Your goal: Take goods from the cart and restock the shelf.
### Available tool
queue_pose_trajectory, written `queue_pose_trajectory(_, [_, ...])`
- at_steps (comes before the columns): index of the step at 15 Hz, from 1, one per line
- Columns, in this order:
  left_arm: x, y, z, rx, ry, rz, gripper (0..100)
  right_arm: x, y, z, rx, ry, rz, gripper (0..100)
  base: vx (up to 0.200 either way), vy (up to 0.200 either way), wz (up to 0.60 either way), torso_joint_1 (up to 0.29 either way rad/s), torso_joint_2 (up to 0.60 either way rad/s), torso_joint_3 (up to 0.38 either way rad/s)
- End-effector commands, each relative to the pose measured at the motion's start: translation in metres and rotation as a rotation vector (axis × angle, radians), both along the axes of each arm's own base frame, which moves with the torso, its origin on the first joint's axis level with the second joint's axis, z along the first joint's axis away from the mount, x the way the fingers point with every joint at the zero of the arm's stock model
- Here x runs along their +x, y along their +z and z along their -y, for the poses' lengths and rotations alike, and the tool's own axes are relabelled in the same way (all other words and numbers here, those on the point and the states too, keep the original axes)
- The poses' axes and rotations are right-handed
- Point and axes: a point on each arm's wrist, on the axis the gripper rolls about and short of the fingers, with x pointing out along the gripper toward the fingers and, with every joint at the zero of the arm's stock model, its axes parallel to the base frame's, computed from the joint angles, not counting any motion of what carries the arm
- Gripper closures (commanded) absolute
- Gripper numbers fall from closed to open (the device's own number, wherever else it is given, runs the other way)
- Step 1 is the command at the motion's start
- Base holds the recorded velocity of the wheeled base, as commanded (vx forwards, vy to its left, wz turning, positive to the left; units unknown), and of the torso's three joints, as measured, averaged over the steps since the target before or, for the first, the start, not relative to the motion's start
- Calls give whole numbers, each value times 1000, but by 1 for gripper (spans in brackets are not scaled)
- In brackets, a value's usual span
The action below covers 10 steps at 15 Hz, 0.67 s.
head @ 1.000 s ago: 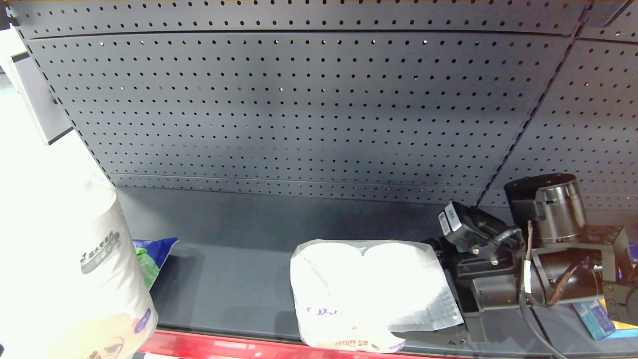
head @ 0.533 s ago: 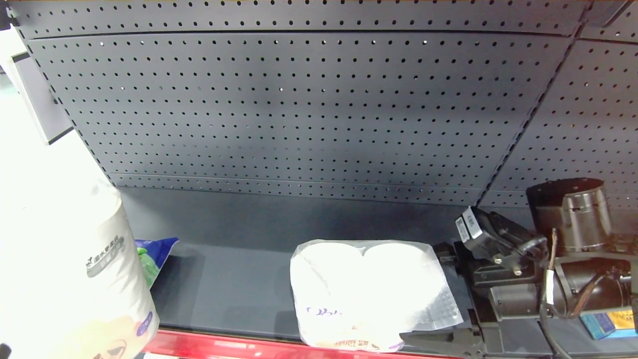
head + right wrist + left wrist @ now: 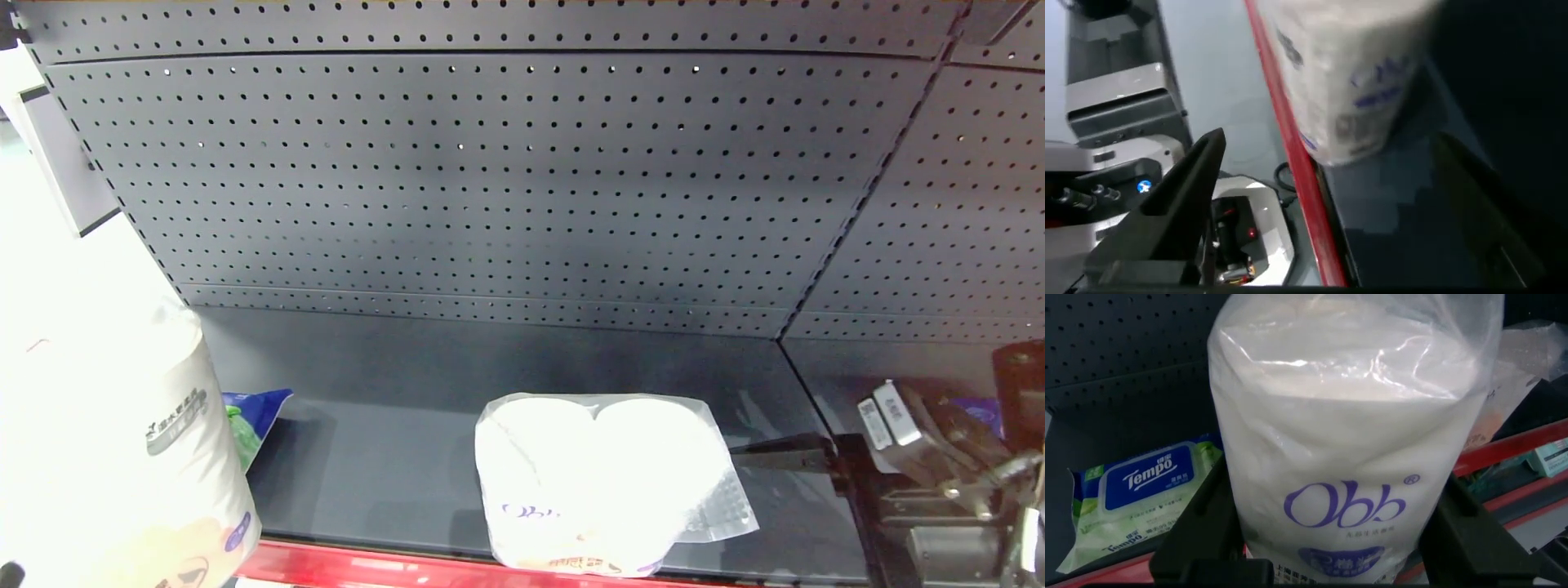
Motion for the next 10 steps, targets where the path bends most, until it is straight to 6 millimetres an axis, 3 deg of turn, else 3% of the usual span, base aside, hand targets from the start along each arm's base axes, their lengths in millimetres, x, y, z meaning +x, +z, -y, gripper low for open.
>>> queue_pose_trajectory(1, [4,0,1,4,0,-21,100,-27,3,29,24,-139,69,0,0,0,0,0,0,0])
queue_pose_trajectory(3, [11,-1,3,10,-14,-59,100,-54,12,58,90,-430,134,0,0,0,0,0,0,0])
queue_pose_trajectory(6, [17,0,4,10,-39,-82,100,-86,19,75,172,-801,226,0,0,0,0,0,0,0])
queue_pose_trajectory(8, [17,-1,5,8,-78,-89,100,-94,20,81,194,-992,256,0,0,0,0,0,0,0])
queue_pose_trajectory(10, [18,-2,5,8,-77,-94,100,-90,22,92,109,-1344,299,0,0,0,0,0,0,0])
